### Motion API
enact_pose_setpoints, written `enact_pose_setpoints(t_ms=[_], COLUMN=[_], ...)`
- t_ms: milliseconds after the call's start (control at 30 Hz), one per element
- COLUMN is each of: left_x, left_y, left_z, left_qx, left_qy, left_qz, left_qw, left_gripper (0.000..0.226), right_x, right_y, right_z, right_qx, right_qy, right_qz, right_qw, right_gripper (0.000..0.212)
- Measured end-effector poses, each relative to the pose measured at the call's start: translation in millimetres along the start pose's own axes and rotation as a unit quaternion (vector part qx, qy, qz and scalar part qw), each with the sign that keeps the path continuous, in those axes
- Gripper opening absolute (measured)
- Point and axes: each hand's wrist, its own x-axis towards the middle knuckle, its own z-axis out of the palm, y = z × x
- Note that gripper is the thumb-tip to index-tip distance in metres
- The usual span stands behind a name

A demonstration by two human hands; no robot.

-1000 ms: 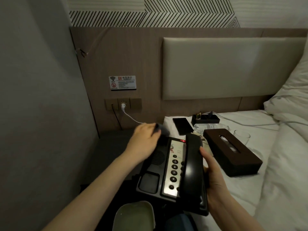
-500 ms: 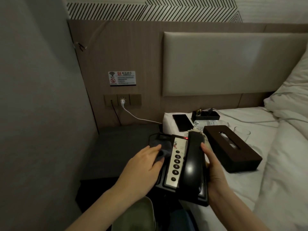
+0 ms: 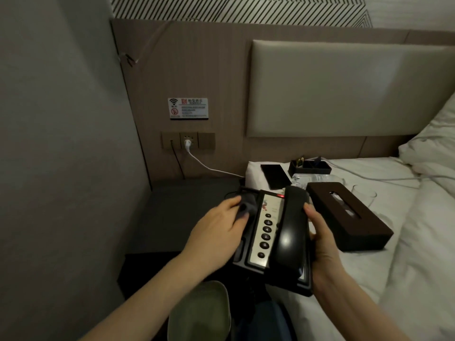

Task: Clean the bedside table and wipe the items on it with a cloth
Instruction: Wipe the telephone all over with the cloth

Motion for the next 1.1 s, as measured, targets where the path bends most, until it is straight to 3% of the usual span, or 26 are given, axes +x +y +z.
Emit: enact_pose_setpoints(t_ms=[100, 167, 267, 400, 500, 633, 800, 933, 1100], left_x=[17, 12, -7, -38, -60, -77, -67, -54, -55], left_y=[-1, -5, -11, -14, -13, -20, -10, -7, -6], left_z=[-1, -3, -3, 8, 16, 16, 13, 4, 5], left_qx=[-0.135, -0.288, -0.347, -0.282, -0.161, -0.008, 0.124, 0.23, 0.202], left_qy=[-0.015, -0.011, 0.01, 0.059, 0.102, 0.164, 0.14, 0.1, 0.092], left_qz=[-0.07, -0.116, -0.107, -0.039, 0.024, 0.067, 0.053, -0.012, -0.022], left_qw=[0.988, 0.95, 0.932, 0.957, 0.981, 0.984, 0.981, 0.968, 0.975], left_gripper=[0.035, 0.023, 0.024, 0.031, 0.034, 0.037, 0.042, 0.053, 0.055], right_x=[0, 2, 4, 8, 11, 11, 8, 6, 4], right_y=[-1, -4, -10, -11, -9, -7, -1, -3, -10], right_z=[2, -1, -5, -8, -7, -7, -5, -3, -5], right_qx=[0.012, 0.01, 0.007, 0.007, 0.008, 0.009, 0.014, 0.021, 0.022], right_qy=[0.005, 0.017, 0.026, 0.023, 0.022, 0.027, 0.024, 0.025, 0.031], right_qz=[-0.004, -0.015, -0.023, -0.02, -0.02, -0.022, -0.02, -0.027, -0.036], right_qw=[1.0, 1.0, 0.999, 1.0, 1.0, 0.999, 0.999, 0.999, 0.999], right_gripper=[0.044, 0.046, 0.053, 0.056, 0.055, 0.052, 0.052, 0.05, 0.046])
